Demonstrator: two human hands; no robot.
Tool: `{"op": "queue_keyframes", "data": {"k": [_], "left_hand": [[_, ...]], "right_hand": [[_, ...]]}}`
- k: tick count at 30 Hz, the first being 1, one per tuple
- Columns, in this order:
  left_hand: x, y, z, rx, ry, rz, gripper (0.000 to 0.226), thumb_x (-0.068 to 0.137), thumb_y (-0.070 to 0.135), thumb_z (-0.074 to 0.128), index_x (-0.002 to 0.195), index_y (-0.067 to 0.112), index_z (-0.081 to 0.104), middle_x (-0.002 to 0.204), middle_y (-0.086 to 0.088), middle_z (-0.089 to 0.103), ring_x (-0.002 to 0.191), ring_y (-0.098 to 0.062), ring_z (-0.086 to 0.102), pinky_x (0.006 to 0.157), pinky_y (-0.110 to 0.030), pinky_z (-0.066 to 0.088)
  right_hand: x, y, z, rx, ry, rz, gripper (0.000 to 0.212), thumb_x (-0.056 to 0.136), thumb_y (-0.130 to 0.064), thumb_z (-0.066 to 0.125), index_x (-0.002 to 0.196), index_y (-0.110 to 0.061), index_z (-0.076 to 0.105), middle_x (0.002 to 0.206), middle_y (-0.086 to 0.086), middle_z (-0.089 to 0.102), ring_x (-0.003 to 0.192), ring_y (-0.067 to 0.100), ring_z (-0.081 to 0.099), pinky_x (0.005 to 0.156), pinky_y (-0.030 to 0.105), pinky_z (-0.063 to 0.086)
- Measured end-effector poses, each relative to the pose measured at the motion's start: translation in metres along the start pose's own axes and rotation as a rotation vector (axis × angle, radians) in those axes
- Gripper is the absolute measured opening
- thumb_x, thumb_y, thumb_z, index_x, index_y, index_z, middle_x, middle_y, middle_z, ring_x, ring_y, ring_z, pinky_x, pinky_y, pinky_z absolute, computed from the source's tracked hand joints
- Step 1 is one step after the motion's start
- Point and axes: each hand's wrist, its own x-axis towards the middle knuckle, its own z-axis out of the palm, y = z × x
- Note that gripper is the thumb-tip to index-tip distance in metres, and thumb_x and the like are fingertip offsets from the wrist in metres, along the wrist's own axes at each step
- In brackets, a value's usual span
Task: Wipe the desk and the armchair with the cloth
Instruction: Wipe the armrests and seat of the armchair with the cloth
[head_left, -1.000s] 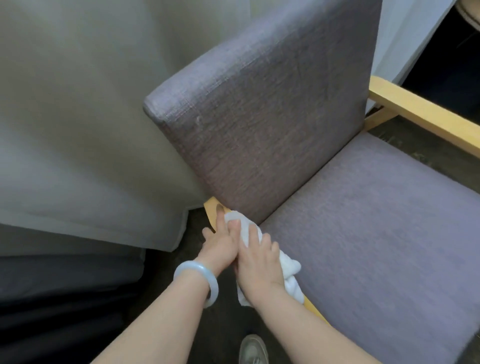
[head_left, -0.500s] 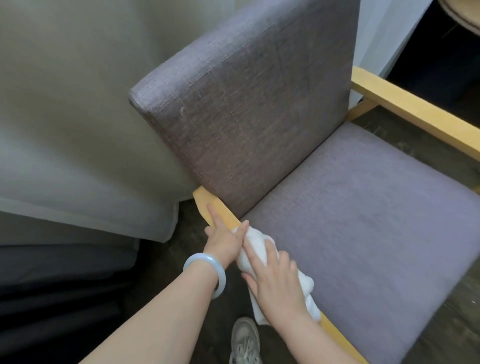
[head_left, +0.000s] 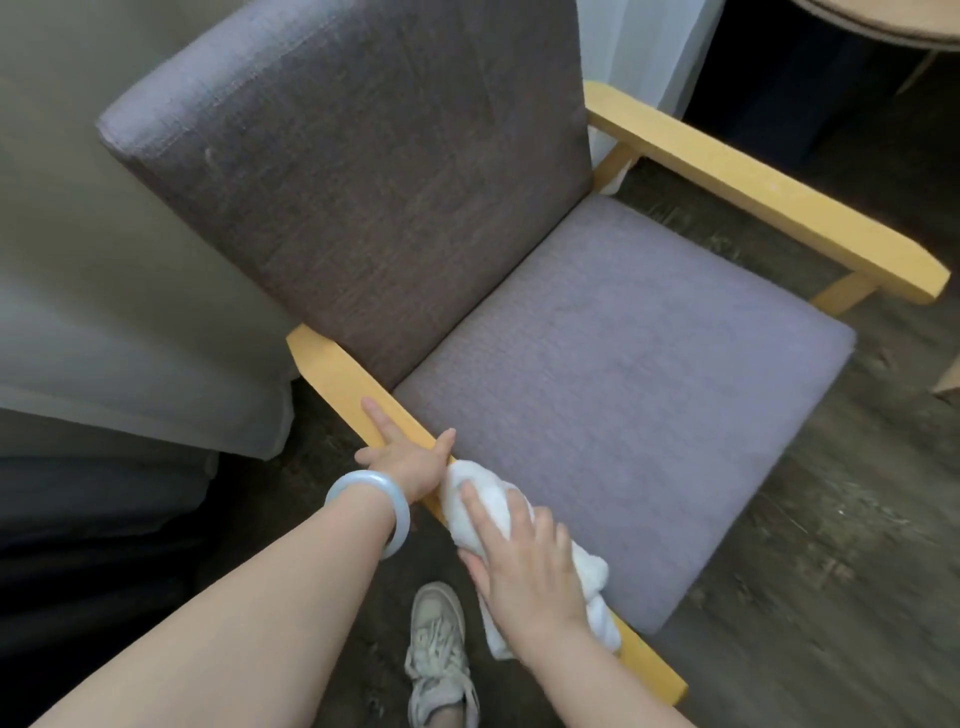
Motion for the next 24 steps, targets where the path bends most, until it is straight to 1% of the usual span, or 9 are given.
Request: {"op": "queue_keyframes", "data": {"k": [2, 5, 8, 10, 13, 15, 17, 19, 24], "left_hand": [[0.001, 0.001, -0.002, 0.019, 0.018, -0.012, 0.112, 0.08, 0.072, 0.05, 0.128, 0.044, -0.048, 0.133, -0.025, 0.035, 0.103, -0.043, 0.055, 0.089, -0.056, 0.051], [-0.004, 0.001, -0.007, 0.017, -0.03, -0.023, 0.111, 0.08, 0.074, 0.048, 0.128, 0.044, -0.047, 0.132, -0.025, 0.04, 0.102, -0.045, 0.058, 0.074, -0.055, 0.058], [-0.01, 0.001, -0.012, -0.001, -0.063, -0.019, 0.111, 0.08, 0.075, 0.048, 0.129, 0.045, -0.047, 0.136, -0.024, 0.04, 0.098, -0.043, 0.061, 0.053, -0.05, 0.059], [-0.012, 0.001, -0.014, -0.008, -0.071, -0.003, 0.111, 0.08, 0.075, 0.048, 0.13, 0.045, -0.046, 0.137, -0.024, 0.041, 0.097, -0.042, 0.062, 0.051, -0.049, 0.059], [-0.015, 0.001, -0.015, -0.009, -0.062, 0.005, 0.109, 0.082, 0.074, 0.047, 0.132, 0.044, -0.044, 0.135, -0.025, 0.041, 0.096, -0.041, 0.061, 0.057, -0.049, 0.06], [-0.023, 0.001, -0.009, -0.006, -0.053, 0.001, 0.105, 0.086, 0.071, 0.045, 0.135, 0.04, -0.043, 0.136, -0.025, 0.044, 0.094, -0.04, 0.062, 0.069, -0.05, 0.059], [-0.04, 0.004, -0.002, 0.015, -0.034, -0.001, 0.1, 0.09, 0.065, 0.043, 0.142, 0.034, -0.037, 0.142, -0.027, 0.038, 0.105, -0.042, 0.059, 0.087, -0.053, 0.053], [-0.06, 0.011, 0.002, 0.067, -0.005, 0.011, 0.09, 0.094, 0.06, 0.041, 0.149, 0.029, -0.023, 0.152, -0.026, 0.021, 0.12, -0.046, 0.049, 0.099, -0.055, 0.046], [-0.109, 0.044, -0.007, 0.324, -0.055, 0.333, 0.056, 0.104, 0.035, 0.022, 0.155, 0.029, 0.0, 0.16, -0.014, 0.003, 0.136, -0.036, 0.031, 0.106, -0.042, 0.039]], "right_hand": [[0.026, -0.017, -0.002, -0.001, 0.023, -0.018, 0.067, 0.084, -0.053, 0.056, 0.145, -0.037, 0.032, 0.118, 0.008, 0.058, 0.075, 0.025, 0.052, 0.064, 0.04, 0.046], [0.008, 0.0, -0.002, 0.039, -0.017, -0.041, 0.068, 0.088, -0.052, 0.052, 0.148, -0.038, 0.023, 0.127, 0.008, 0.053, 0.075, 0.024, 0.051, 0.065, 0.04, 0.046], [-0.056, 0.044, -0.009, 0.105, -0.116, -0.01, 0.075, 0.078, -0.051, 0.066, 0.144, -0.04, 0.034, 0.127, 0.006, 0.058, 0.067, 0.023, 0.052, 0.059, 0.039, 0.048], [-0.096, 0.07, -0.013, 0.152, -0.14, 0.028, 0.07, 0.072, -0.046, 0.068, 0.137, -0.044, 0.043, 0.126, 0.002, 0.056, 0.058, 0.023, 0.053, 0.052, 0.038, 0.049], [-0.121, 0.095, -0.024, 0.158, -0.132, 0.046, 0.061, 0.067, -0.044, 0.058, 0.127, -0.046, 0.043, 0.112, -0.005, 0.058, 0.047, 0.02, 0.051, 0.044, 0.031, 0.05], [-0.12, 0.108, -0.035, 0.194, -0.17, 0.072, 0.079, 0.06, -0.045, 0.073, 0.131, -0.045, 0.039, 0.103, -0.006, 0.066, 0.054, 0.016, 0.055, 0.05, 0.03, 0.053], [-0.11, 0.126, -0.056, 0.248, -0.167, 0.13, 0.086, 0.076, -0.045, 0.07, 0.146, -0.046, 0.02, 0.123, -0.006, 0.056, 0.081, 0.018, 0.057, 0.076, 0.031, 0.053], [-0.104, 0.145, -0.074, 0.312, -0.081, 0.163, 0.069, 0.096, -0.046, 0.043, 0.141, -0.056, -0.007, 0.14, -0.013, 0.03, 0.105, 0.014, 0.044, 0.097, 0.026, 0.038], [-0.058, 0.163, -0.152, 0.577, 0.063, 0.222, 0.056, 0.096, -0.046, 0.039, 0.134, -0.068, 0.004, 0.13, -0.025, 0.029, 0.112, -0.002, 0.035, 0.098, 0.017, 0.029]]}}
